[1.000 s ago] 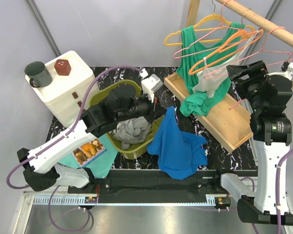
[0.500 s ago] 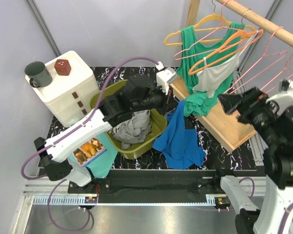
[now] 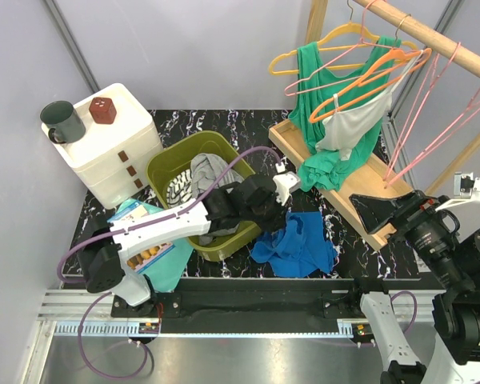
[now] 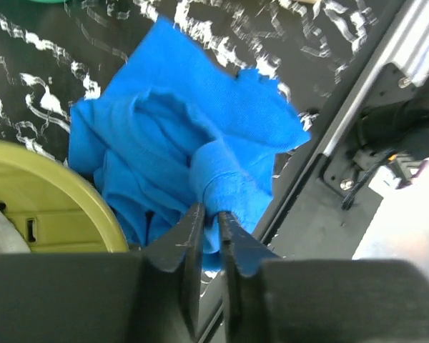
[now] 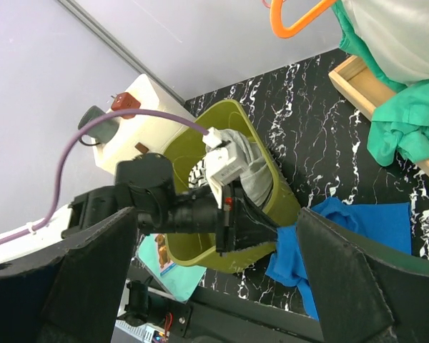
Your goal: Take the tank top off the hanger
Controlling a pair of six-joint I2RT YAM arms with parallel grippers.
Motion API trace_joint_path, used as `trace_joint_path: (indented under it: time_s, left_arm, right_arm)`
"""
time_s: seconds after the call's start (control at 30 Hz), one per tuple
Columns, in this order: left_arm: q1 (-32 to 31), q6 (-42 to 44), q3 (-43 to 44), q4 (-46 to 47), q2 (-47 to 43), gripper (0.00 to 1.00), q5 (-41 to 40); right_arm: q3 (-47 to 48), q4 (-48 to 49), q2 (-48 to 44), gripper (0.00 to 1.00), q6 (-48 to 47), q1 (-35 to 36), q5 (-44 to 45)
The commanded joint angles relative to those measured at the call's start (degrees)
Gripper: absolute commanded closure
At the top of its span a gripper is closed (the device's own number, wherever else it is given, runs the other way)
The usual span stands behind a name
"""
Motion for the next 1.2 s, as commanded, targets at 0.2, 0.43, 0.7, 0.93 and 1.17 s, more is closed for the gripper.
trace_joint_path:
  time_s: [0.2, 0.43, 0.7, 0.93, 1.17]
  left_arm:
    - [-3.01, -1.77, -5.46, 5.95, -4.40, 0.22, -6.30]
    - [-8.02, -0.62, -8.01, 7.35, -7.47, 0.11, -11.22]
    - [-14.96, 1.74, -8.99, 12.19, -2.31, 0.07, -20.44]
    - [-16.20, 6.93, 4.61, 6.74, 15.27, 0.06, -27.56]
    - [-15.59, 8.52, 12.02, 5.68, 29.43, 0.03, -29.87]
  right_arm:
    - [-2.27, 1.36, -3.12, 0.00, 1.90, -0.24, -3.88]
    - [-1.40, -0.48, -4.71, 0.01, 1.19, -0.25, -4.76]
    - [1.24, -2.15, -5.15, 0.00, 1.10, -0.25, -4.85]
    - [3.52, -4.96, -5.67, 0.00, -0.39, -0.25, -3.09]
    - [3.61, -6.98, -5.59, 0.00, -2.94, -0.25, -1.25]
